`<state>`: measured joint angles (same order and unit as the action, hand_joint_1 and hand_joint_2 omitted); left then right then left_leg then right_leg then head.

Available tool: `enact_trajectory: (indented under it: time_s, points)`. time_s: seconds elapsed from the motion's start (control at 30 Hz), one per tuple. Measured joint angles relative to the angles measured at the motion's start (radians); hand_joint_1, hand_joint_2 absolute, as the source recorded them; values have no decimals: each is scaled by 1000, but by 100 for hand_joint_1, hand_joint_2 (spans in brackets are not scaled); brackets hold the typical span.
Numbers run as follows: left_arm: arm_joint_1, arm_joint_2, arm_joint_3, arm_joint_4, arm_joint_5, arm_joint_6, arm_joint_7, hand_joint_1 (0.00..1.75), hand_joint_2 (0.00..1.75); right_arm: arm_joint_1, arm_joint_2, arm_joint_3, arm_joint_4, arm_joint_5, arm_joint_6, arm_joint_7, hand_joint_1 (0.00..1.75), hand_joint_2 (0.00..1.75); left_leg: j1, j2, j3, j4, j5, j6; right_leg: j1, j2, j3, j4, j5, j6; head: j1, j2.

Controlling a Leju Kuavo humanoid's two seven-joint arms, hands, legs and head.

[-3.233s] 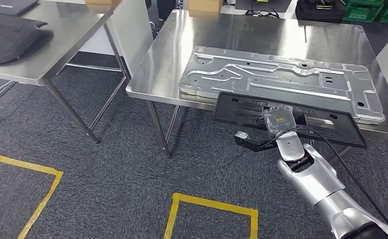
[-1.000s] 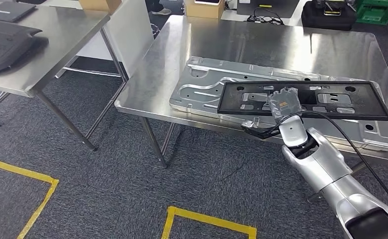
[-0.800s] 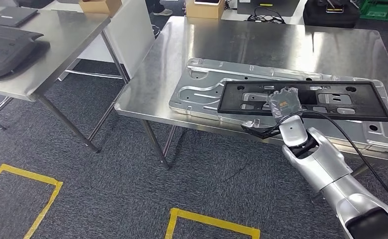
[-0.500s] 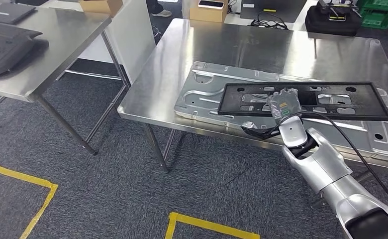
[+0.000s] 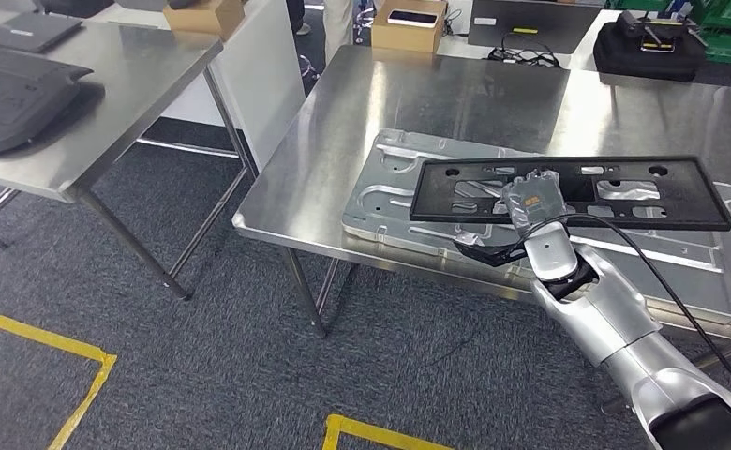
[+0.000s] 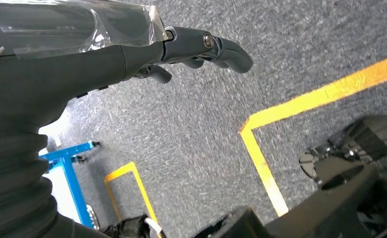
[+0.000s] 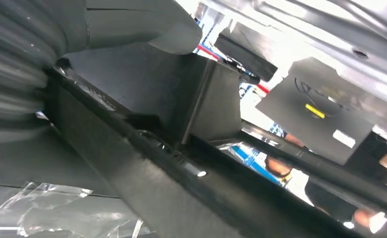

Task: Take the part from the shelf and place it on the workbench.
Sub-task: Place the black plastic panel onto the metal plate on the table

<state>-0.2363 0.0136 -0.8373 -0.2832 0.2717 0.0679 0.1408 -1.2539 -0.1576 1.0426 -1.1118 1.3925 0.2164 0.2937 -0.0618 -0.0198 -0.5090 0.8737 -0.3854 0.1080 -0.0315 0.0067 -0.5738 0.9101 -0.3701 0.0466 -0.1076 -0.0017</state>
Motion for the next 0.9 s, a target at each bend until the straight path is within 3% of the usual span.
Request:
enact_trajectory:
  time_s: [0.13,0.2,0.27,0.3,0.33,0.37,0.43,0.47,0.5,0.53,0.63,0.7,0.77,0.8,0.83,0.9]
  points:
    - [1,6,0,0,-1,0,0,0,175,-2,0,0,1,0,0,0,175,175,0,1,-3,12,-12,-2,-7,1,3,0,-4,-3,0,0]
    - [0,1,0,0,-2,-1,0,0,175,-4,0,0,2,0,-1,1,175,175,6,2,-27,63,-37,-17,-10,4,5,-1,-6,-6,0,0]
    - [-3,-3,0,0,-2,-2,-1,0,175,-4,1,0,4,1,-1,1,175,175,33,8,-130,249,-101,-47,-15,6,12,-1,-14,-9,0,0]
    - [-5,-4,0,0,-2,-2,-2,0,175,-3,2,0,6,1,-1,1,175,175,46,11,-174,317,-115,-56,-16,6,17,-1,-19,-9,0,0]
    - [-6,-5,0,0,-2,-2,-2,0,175,-2,3,0,7,1,-1,1,175,175,53,13,-195,337,-102,-59,-16,6,26,-1,-25,-7,0,0]
    - [-7,-6,0,0,-3,-3,-1,0,175,-1,4,0,7,1,-1,1,175,175,50,13,-172,272,-57,-51,-13,7,36,-4,-30,-5,0,0]
    - [-4,-4,-1,0,-3,-3,0,0,175,-2,5,0,7,1,0,2,175,175,28,12,-100,93,41,-15,-11,7,60,-18,-36,-2,0,0]
    - [-3,-3,-1,0,-3,-3,1,0,175,-3,4,0,7,1,0,2,175,175,14,11,-73,25,72,2,-11,7,69,-26,-39,0,0,0]
    - [-3,-2,-1,0,-3,-3,1,0,175,-3,3,-1,8,1,1,3,175,175,4,11,-58,-12,83,13,-10,7,76,-31,-42,3,0,0]
    - [-4,-1,-1,1,-4,-3,1,0,175,-2,2,-1,8,1,2,4,175,175,-3,11,-51,-26,81,17,-6,7,79,-33,-46,7,0,0]
    - [-5,-2,-1,1,-6,-2,2,0,175,-4,1,-6,8,0,3,7,175,175,5,14,-26,-48,74,11,4,5,71,-1,-76,11,0,0]
    - [-5,-7,-1,1,-7,-2,2,0,175,-5,-2,-12,9,0,4,11,175,175,10,15,-15,-55,70,11,8,4,10,122,-132,8,0,0]
    - [-3,-11,-1,1,-10,-2,2,0,175,0,-7,-14,11,-1,4,13,175,175,11,13,-8,-52,59,13,9,4,-83,278,-183,11,0,0]
    - [-2,-13,-1,1,-12,-3,2,0,175,5,-10,-14,12,-2,4,13,175,175,12,12,-2,-49,52,11,8,4,-114,317,-182,16,0,0]
    - [0,-14,-1,1,-14,-3,3,0,175,9,-12,-14,14,-3,4,14,175,175,14,11,5,-45,43,8,6,2,-125,313,-158,22,0,0]
    - [3,-15,-1,1,-19,-3,3,0,175,13,-17,-16,17,-6,4,15,175,175,20,9,19,-30,19,-4,-5,-3,-91,194,-64,39,0,0]
